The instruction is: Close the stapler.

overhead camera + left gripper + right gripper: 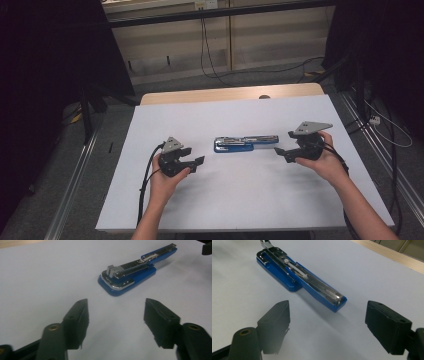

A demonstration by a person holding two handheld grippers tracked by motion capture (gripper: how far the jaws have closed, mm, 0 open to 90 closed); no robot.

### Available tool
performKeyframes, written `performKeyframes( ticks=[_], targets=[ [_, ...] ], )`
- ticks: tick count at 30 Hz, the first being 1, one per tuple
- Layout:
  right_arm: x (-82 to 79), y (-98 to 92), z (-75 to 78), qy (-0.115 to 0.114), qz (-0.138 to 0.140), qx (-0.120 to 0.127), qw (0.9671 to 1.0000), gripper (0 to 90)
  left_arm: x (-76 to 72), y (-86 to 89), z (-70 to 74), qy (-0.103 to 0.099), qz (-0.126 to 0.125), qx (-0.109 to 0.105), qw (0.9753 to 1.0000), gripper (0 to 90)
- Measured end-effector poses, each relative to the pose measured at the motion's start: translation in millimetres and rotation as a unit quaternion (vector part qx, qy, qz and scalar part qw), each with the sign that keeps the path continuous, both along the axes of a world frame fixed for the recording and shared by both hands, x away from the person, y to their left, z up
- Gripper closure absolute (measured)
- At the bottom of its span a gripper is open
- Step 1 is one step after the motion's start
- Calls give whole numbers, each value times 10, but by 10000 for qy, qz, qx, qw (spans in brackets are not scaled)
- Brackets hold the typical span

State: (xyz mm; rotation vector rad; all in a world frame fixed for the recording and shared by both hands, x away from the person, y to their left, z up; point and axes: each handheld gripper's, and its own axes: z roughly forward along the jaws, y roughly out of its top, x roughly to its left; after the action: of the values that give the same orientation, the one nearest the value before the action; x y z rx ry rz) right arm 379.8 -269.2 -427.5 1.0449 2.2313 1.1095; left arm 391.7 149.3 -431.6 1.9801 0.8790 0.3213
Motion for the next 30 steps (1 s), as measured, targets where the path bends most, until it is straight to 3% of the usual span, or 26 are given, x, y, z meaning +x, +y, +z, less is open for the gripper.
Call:
performKeyframes(
  ticks=[6,14,24,30],
  targets=[
    [-57,-88,-56,-19,-290,150,9995,223,51,-71,-33,-43,-48,83,9999,572],
    [-80,-149,-133,44,-387,73,9992,396,137,-176,-95,-47,26,89,9999,791],
    [-58,-161,-188,103,-470,-18,9988,708,224,-288,-158,-57,48,179,9998,896],
    [-30,-130,-200,150,-424,-36,9990,855,269,-403,-199,-44,9,190,9998,900]
  ],
)
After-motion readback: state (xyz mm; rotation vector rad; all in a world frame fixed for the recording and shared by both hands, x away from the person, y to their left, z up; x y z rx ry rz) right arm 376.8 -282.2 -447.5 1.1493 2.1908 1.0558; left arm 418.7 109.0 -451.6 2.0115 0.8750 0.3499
